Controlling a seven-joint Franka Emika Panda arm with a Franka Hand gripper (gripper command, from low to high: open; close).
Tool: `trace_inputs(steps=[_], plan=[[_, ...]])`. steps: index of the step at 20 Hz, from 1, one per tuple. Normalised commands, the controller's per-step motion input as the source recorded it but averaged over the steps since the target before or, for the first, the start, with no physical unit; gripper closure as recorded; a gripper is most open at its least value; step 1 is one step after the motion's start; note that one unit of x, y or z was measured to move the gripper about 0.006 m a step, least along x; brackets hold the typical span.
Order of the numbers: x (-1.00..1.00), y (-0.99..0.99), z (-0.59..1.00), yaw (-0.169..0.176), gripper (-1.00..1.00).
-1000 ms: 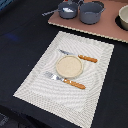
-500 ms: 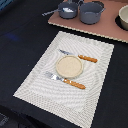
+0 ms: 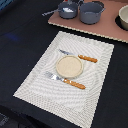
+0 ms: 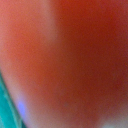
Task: Place the pan onto the stove and place the fish and sausage into the pan.
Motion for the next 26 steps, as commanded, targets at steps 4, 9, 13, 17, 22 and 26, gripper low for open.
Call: trace_inputs(steps=[4,9,13,17,22,26], plan=[[0.03,0.00,0.00,-0.001,-1.00],[0.10,0.00,0.00,0.000,-1.00],[0.10,-0.04,0.21,-0.009,-1.00],[0.04,-0.54,0.36,-0.092,-1.00],[0.03,-0.34,0.86,-0.172,-1.00],[0.00,-0.10,0.75,-0.249,-1.00]])
